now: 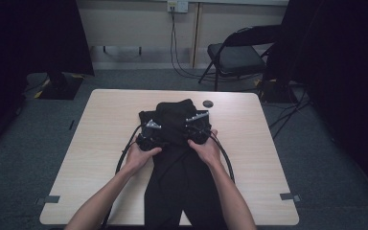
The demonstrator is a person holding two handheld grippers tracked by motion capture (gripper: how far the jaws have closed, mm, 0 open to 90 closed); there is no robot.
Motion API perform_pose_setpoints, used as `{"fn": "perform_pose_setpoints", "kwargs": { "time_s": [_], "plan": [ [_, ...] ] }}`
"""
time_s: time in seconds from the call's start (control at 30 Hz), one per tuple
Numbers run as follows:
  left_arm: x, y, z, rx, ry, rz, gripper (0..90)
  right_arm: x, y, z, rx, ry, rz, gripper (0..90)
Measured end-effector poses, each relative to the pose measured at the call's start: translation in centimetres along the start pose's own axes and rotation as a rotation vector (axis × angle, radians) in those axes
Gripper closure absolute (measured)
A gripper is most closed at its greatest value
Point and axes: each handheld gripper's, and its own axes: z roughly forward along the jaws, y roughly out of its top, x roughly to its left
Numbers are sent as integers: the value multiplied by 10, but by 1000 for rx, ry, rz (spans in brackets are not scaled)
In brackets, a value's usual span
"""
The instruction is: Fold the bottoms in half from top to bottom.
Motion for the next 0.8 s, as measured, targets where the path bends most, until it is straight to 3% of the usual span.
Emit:
{"fn": "perform_pose_setpoints", "kwargs": {
  "time_s": [0.07, 0.1, 0.13, 0.2, 0.27, 0.33, 0.37, 0.43, 0.5, 0.53, 0.57, 0.63, 0.67, 0.73, 0.8],
  "plan": [
    [0, 4, 5, -21, -7, -50, 505, 0, 13, 8, 31, -40, -16, 483],
    [-1, 6, 6, -4, 4, -19, 494, 1, 17, 9, 44, -22, 13, 433],
    [-1, 7, 2, 15, 2, 7, 510, 2, 18, 7, 40, -4, 28, 438],
    [5, 5, -8, -14, -73, -26, 486, 4, 15, -8, -31, 37, 31, 436],
    [9, 1, -22, -10, -84, -33, 491, 7, 10, -23, -47, 76, 8, 491],
    [8, -10, -40, -13, -120, -22, 511, 12, -2, -43, -63, 106, -2, 535],
    [6, -13, -46, 2, -120, 4, 529, 16, -12, -60, -71, 119, -11, 571],
    [-2, -21, -58, 15, -115, 47, 538, 23, -23, -76, -81, 134, -34, 614],
    [-9, -29, -73, -4, -166, 49, 552, 31, -41, -95, -95, 178, -42, 668],
    [-13, -31, -80, -12, -165, 62, 552, 35, -50, -102, -81, 172, -59, 687],
    [-17, -33, -86, -15, -167, 69, 558, 39, -59, -108, -73, 174, -77, 701],
    [-23, -39, -92, -6, -187, 29, 559, 48, -79, -118, -56, 195, -88, 737],
    [-27, -43, -94, 1, -189, 31, 550, 52, -85, -121, -51, 194, -93, 740],
    [-36, -50, -97, 10, -160, 61, 511, 62, -101, -128, -43, 240, -86, 745],
    [-36, -56, -95, 19, -157, 55, 442, 75, -119, -130, -19, 273, -97, 735]
  ]
}}
